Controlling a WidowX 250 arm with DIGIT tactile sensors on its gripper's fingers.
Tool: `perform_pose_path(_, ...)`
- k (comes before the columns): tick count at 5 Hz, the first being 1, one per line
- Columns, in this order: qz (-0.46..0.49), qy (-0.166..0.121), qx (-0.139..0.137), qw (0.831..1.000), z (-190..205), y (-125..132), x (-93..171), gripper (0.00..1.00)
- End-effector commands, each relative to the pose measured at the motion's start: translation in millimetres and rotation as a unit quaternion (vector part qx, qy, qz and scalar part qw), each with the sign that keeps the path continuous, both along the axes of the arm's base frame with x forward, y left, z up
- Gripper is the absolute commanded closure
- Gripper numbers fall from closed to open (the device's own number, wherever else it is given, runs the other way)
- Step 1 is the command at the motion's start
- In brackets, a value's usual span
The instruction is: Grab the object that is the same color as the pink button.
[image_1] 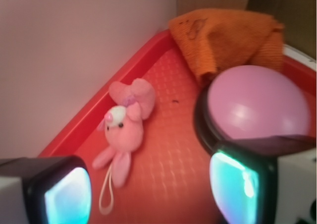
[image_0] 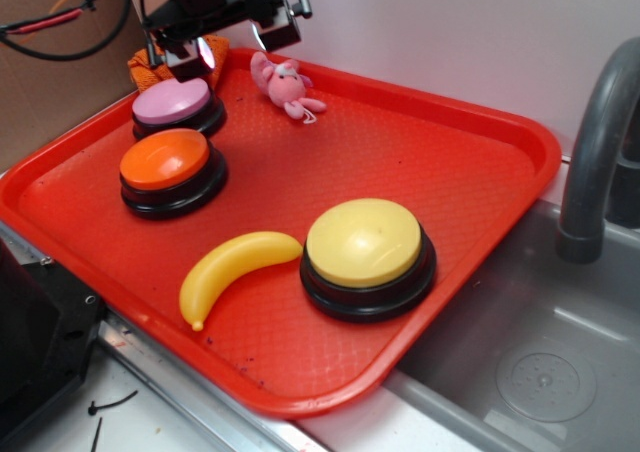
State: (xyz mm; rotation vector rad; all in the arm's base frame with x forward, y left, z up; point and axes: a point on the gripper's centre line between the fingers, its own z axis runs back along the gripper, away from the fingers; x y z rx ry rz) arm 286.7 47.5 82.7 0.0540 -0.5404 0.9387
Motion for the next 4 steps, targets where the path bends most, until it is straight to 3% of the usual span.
perform_pose_path(1, -0.021, -0.028, 0.015, 0.999, -9, 15, 35, 0.00)
perform_pose_path(4, -0.017, -0.007, 0.047, 0.999, -31, 28, 51, 0.00)
